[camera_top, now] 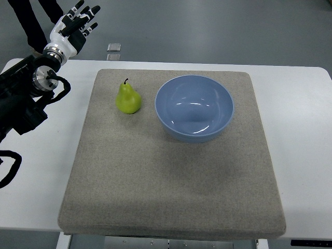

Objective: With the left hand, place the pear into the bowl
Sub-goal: 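Raise the left hand and swing it over the table toward the pear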

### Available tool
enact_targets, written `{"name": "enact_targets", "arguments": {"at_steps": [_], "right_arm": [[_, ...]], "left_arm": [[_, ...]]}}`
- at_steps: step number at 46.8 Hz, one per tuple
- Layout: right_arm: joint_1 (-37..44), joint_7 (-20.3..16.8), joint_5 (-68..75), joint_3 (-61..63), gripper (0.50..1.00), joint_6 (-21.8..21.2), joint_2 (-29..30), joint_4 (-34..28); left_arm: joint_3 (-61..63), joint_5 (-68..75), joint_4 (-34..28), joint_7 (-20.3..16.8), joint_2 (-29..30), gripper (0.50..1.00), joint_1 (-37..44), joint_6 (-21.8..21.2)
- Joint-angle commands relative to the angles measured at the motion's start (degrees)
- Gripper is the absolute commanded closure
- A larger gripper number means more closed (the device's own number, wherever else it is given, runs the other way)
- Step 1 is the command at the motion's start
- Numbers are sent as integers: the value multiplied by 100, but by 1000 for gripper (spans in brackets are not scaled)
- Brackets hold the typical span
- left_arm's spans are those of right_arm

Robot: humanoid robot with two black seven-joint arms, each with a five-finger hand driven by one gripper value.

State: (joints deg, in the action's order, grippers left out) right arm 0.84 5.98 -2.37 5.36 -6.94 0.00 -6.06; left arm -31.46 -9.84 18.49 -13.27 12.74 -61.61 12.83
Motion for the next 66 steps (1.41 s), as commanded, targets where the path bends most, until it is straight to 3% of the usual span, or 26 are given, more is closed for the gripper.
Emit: {"name": "enact_targets", "arguments": {"at_steps": [1, 66], "right_arm": [[-5, 0, 0, 0, 574, 0, 0, 0], [-5, 0, 0, 0, 574, 0, 0, 0]], "left_arm": [[0, -9, -4, -8, 0, 508, 0, 0], [17, -62, 31, -61, -8, 508, 175, 18]]}}
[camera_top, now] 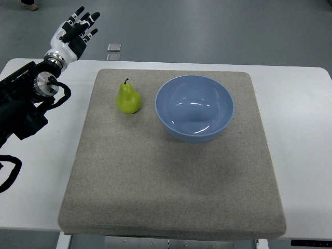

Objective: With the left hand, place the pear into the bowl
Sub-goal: 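Raise the left hand and swing it over the table toward the pear, then lower the open left hand around the green pear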

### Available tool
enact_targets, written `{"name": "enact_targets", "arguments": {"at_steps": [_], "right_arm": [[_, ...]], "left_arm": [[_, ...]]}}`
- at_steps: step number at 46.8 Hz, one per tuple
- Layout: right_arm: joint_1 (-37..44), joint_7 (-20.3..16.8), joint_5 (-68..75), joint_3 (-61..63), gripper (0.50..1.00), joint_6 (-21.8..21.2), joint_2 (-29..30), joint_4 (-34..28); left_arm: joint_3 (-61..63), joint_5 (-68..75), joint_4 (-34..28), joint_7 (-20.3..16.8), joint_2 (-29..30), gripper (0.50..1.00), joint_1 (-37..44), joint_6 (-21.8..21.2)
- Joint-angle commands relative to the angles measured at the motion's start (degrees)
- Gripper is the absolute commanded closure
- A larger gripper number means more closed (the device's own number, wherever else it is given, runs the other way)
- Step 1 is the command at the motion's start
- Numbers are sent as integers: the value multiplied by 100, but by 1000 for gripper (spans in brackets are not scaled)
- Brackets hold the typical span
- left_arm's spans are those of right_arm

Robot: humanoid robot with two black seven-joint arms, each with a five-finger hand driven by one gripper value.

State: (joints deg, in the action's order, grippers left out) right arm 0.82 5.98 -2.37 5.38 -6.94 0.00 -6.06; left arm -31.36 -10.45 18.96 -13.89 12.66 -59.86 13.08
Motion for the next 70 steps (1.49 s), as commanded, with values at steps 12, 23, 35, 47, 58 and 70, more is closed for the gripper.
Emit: {"name": "enact_targets", "arguments": {"at_steps": [12, 23, 35, 47, 58, 70], "right_arm": [[6, 0, 0, -2, 574, 0, 0, 0], [-3, 0, 0, -2, 574, 0, 0, 0], [-3, 0, 0, -2, 574, 0, 0, 0], [-3, 0, 0, -2, 574, 0, 0, 0], [6, 0, 0, -2, 574, 0, 0, 0], [-3, 0, 0, -2, 574, 0, 0, 0]], "left_arm": [[86, 87, -6, 0, 9, 508, -43, -77], [341, 358, 38, 0, 18, 508, -166, -68], [1272, 947, 55, 9, 167, 508, -448, 28], [1484, 2563, 740, 0, 632, 508, -606, 301], [1502, 4093, 1514, 0, 1212, 508, -738, 1021], [1502, 5719, 2287, 0, 1749, 508, -1028, 1619]]}}
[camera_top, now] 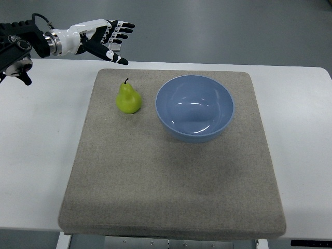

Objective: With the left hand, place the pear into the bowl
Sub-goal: 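Lower the open left hand around the green pear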

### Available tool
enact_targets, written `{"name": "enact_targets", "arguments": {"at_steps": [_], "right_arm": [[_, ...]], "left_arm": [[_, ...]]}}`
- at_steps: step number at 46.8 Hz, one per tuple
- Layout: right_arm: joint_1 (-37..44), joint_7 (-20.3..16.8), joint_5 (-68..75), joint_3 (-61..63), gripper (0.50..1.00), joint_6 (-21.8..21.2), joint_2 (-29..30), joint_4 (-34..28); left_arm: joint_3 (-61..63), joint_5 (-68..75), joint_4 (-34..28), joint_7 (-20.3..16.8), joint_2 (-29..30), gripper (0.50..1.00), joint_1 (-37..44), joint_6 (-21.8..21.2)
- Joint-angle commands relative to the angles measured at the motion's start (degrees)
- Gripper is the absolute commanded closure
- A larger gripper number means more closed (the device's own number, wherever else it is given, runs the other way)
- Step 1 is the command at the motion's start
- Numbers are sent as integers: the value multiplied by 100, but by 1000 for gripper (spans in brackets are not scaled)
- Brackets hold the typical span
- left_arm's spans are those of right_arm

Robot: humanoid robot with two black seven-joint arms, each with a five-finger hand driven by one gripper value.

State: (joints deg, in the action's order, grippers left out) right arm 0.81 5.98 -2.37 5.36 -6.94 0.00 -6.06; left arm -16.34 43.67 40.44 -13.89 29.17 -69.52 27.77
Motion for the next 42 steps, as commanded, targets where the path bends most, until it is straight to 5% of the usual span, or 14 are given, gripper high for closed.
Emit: {"name": "enact_targets", "arguments": {"at_steps": [1, 25, 42], "right_arm": [[7, 0, 0, 0, 574, 0, 0, 0], [-2, 0, 0, 9, 574, 0, 0, 0], [-2, 0, 0, 0, 574, 0, 0, 0]], "left_arm": [[-1, 413, 166, 0, 106, 508, -62, 185], [8, 3173, 1159, -44, 211, 508, -378, 405], [-1, 4993, 1177, -396, 132, 512, -291, 326]]}}
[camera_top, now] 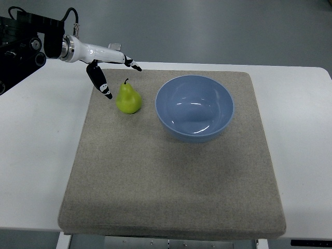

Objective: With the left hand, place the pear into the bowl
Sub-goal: 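Lower the open left hand around the green pear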

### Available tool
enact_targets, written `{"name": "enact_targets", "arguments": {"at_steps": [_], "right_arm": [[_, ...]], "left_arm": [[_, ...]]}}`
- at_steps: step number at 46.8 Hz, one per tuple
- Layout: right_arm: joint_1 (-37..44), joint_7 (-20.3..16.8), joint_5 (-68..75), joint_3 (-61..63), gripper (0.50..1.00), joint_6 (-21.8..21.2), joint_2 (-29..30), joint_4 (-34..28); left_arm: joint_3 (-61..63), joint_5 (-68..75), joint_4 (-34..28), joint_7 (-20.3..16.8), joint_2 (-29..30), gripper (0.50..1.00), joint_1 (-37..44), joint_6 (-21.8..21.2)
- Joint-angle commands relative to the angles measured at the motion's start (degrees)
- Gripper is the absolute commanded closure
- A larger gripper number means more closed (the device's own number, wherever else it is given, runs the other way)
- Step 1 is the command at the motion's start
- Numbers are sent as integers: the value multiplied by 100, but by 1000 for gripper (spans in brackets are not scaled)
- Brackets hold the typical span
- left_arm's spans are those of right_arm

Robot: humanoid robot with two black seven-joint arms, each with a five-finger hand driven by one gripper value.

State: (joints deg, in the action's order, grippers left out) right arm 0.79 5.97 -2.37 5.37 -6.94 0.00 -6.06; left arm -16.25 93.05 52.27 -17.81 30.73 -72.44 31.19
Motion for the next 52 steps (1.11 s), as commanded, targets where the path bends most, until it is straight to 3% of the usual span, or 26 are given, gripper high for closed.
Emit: {"name": "enact_targets", "arguments": {"at_steps": [1, 13, 52], "right_arm": [[0, 0, 0, 8, 574, 0, 0, 0], [9, 0, 0, 8, 574, 0, 0, 0], [0, 0, 0, -1, 574, 0, 0, 0]], "left_arm": [[-9, 64, -6, 5, -40, 512, 2, -25], [-1, 108, -103, 32, -269, 512, 186, -289], [298, 29, -358, 23, -524, 512, 336, -491]]}}
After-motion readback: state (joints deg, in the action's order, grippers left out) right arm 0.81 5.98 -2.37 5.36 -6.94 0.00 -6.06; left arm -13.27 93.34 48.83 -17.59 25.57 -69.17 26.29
